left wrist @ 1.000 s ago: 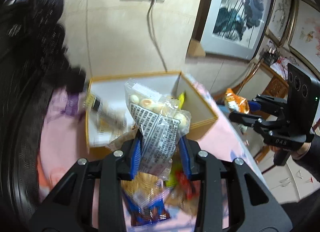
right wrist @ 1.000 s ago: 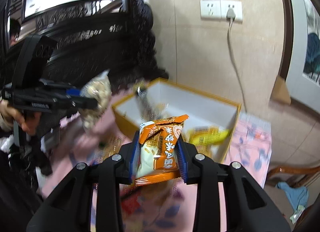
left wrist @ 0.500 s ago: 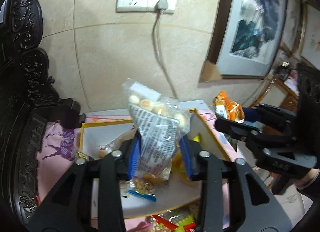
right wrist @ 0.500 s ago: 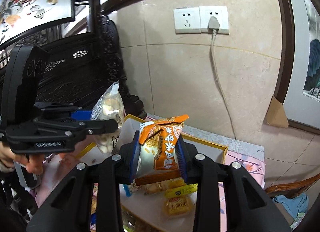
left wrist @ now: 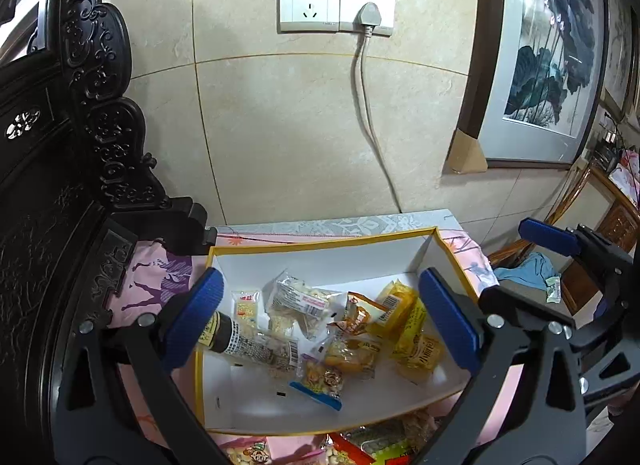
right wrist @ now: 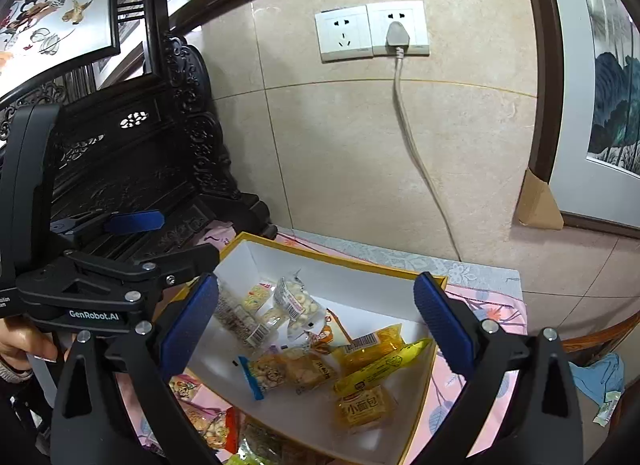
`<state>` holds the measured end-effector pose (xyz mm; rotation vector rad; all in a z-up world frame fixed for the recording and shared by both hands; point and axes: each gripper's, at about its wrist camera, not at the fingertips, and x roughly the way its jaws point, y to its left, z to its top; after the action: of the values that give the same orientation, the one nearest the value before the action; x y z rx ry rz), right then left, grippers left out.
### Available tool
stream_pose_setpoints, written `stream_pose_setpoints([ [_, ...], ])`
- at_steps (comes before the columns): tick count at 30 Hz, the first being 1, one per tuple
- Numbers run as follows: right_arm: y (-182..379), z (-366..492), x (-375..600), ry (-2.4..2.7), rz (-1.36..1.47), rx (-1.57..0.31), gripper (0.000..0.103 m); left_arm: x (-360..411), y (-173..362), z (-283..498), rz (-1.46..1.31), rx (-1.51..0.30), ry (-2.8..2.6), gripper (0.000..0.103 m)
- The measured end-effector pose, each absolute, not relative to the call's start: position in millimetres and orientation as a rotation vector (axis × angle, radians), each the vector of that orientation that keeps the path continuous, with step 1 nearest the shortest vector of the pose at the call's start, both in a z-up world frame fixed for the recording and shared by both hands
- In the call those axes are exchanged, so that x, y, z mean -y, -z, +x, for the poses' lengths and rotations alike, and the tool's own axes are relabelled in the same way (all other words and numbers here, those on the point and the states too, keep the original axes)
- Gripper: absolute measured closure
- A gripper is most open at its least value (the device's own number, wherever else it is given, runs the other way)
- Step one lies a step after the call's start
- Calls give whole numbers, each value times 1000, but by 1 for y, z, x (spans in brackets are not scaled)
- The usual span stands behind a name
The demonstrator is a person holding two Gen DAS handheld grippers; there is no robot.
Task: Organize snacks
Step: 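Move both tools back to the pile and grasp a brown paper-wrapped pastry with the right tool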
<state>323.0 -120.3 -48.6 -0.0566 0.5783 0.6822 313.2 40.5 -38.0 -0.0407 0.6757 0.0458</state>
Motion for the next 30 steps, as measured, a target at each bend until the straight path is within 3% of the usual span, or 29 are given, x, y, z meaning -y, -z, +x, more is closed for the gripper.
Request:
stream_pose_setpoints([
  [8,59,285,137,-670,-61,-609,4,-48,48,268,-93,-698,-58,2],
  [25,190,209,163,-549,83,-966,4,-85,129,136,-204,-844,-141,2],
  [28,208,212,153,-548,92,-1000,5,-91,137,121,-238,-868,-155,2],
  [30,219,222,144,-554,95,-1028,12,-93,140,115,-252,-875,-164,2],
])
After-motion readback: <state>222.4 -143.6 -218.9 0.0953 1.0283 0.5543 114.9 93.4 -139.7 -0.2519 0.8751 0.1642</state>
